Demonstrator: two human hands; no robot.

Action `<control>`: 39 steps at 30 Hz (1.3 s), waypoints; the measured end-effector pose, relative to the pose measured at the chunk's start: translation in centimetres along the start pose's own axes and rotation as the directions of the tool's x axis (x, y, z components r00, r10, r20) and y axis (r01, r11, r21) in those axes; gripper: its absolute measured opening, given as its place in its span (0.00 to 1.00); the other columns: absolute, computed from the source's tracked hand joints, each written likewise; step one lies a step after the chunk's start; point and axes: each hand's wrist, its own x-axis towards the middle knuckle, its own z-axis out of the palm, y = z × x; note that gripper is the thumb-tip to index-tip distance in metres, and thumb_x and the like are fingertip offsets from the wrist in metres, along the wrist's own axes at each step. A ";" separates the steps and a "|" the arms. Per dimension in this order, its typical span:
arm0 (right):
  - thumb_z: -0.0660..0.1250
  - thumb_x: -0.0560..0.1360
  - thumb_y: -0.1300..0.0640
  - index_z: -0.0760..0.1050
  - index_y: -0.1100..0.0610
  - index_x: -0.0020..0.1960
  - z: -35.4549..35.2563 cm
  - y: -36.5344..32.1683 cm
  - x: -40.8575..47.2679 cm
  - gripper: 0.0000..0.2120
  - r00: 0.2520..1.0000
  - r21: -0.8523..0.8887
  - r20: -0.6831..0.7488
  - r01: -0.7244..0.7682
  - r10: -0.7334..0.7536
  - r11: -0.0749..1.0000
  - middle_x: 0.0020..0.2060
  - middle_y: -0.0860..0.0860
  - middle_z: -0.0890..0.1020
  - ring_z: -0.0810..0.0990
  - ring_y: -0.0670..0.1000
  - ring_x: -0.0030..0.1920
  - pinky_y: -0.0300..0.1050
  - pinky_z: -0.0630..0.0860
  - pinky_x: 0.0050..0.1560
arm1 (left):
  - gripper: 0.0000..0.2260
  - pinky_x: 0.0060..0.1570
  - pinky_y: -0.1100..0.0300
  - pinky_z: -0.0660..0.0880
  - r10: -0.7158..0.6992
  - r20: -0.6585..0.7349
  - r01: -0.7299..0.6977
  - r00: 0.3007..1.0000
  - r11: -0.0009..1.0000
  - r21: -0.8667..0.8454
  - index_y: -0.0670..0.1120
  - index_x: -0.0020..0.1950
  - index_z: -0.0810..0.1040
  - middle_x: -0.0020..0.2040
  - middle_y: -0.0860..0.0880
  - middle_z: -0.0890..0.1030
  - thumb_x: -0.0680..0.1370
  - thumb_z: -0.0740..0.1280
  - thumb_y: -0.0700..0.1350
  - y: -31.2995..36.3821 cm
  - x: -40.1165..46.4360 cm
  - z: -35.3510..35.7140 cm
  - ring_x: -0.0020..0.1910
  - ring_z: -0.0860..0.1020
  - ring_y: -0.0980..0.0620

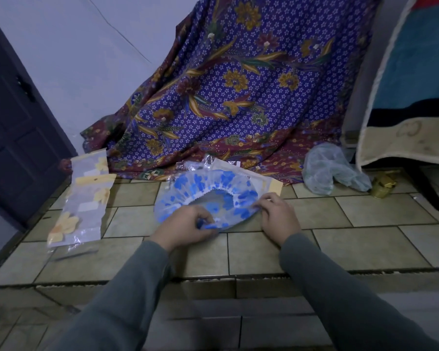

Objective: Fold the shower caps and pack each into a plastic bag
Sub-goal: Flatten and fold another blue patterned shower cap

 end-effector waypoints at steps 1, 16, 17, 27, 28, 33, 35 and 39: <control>0.62 0.76 0.58 0.79 0.53 0.53 0.1 -0.6 0.0 0.09 0.993 0.087 -0.034 -0.111 0.114 0.990 0.51 0.51 0.78 0.77 0.54 0.53 0.46 0.70 0.53 | 0.09 0.44 0.62 0.74 -0.012 0.006 0.012 1.000 1.000 -0.025 0.54 0.45 0.80 0.42 0.57 0.79 0.70 0.74 0.56 1.0 0.1 0.3 0.42 0.77 0.57; 0.55 0.77 0.72 0.78 0.52 0.58 -3.0 -3.2 3.3 0.22 0.943 0.376 0.204 -0.325 0.264 0.868 0.57 0.49 0.77 0.76 0.46 0.52 0.27 0.68 0.34 | 0.23 0.60 0.52 0.70 -0.232 -0.215 0.213 0.949 0.971 -0.110 0.51 0.67 0.71 0.60 0.49 0.77 0.75 0.66 0.60 4.4 4.8 -3.0 0.60 0.73 0.47; 0.55 0.77 0.70 0.78 0.51 0.58 -3.1 -3.2 3.4 0.21 0.946 0.330 0.186 -0.314 0.265 0.890 0.58 0.48 0.77 0.77 0.47 0.53 0.31 0.70 0.38 | 0.20 0.55 0.55 0.72 -0.280 -0.155 0.244 0.948 0.945 -0.218 0.50 0.63 0.74 0.54 0.50 0.79 0.76 0.66 0.59 4.4 4.9 -2.6 0.56 0.76 0.48; 0.59 0.79 0.47 0.74 0.53 0.46 -2.2 -2.0 3.0 0.12 0.941 0.139 -0.037 -0.330 0.337 0.934 0.33 0.49 0.77 0.76 0.54 0.36 0.45 0.68 0.35 | 0.17 0.32 0.57 0.64 -0.416 -0.384 0.264 0.824 0.882 -0.390 0.49 0.33 0.69 0.31 0.53 0.74 0.77 0.65 0.57 2.8 4.4 -0.6 0.34 0.73 0.51; 0.59 0.79 0.47 0.75 0.52 0.46 -2.3 -1.7 2.9 0.11 0.939 0.147 -0.061 -0.327 0.338 0.934 0.33 0.49 0.77 0.77 0.54 0.35 0.45 0.70 0.34 | 0.18 0.32 0.57 0.64 -0.425 -0.411 0.287 0.806 0.889 -0.356 0.48 0.33 0.68 0.30 0.53 0.75 0.77 0.64 0.58 2.7 4.2 -0.6 0.34 0.74 0.50; 0.61 0.79 0.49 0.75 0.51 0.44 -2.3 -1.7 3.3 0.09 0.972 0.265 -0.042 -0.212 0.231 0.941 0.37 0.47 0.80 0.77 0.51 0.37 0.47 0.73 0.39 | 0.08 0.43 0.57 0.72 -0.372 -0.309 0.300 0.875 0.919 -0.257 0.53 0.47 0.76 0.45 0.53 0.80 0.76 0.66 0.56 2.1 4.6 -0.2 0.45 0.78 0.50; 0.62 0.79 0.49 0.76 0.51 0.45 -2.4 -1.7 3.4 0.08 0.993 0.231 -0.038 -0.096 0.108 0.968 0.39 0.46 0.81 0.77 0.49 0.39 0.47 0.72 0.41 | 0.16 0.52 0.57 0.74 -0.271 -0.296 0.182 0.916 0.938 -0.293 0.54 0.60 0.76 0.54 0.54 0.79 0.75 0.68 0.55 1.9 4.8 -0.7 0.49 0.79 0.53; 0.64 0.78 0.49 0.78 0.53 0.45 -2.8 -2.8 3.3 0.09 0.996 0.221 -0.053 0.077 -0.067 0.972 0.40 0.45 0.80 0.76 0.45 0.40 0.45 0.72 0.41 | 0.20 0.57 0.56 0.74 -0.089 -0.183 0.032 0.979 0.957 -0.290 0.58 0.65 0.74 0.60 0.55 0.77 0.74 0.70 0.56 3.4 5.2 -1.6 0.54 0.76 0.56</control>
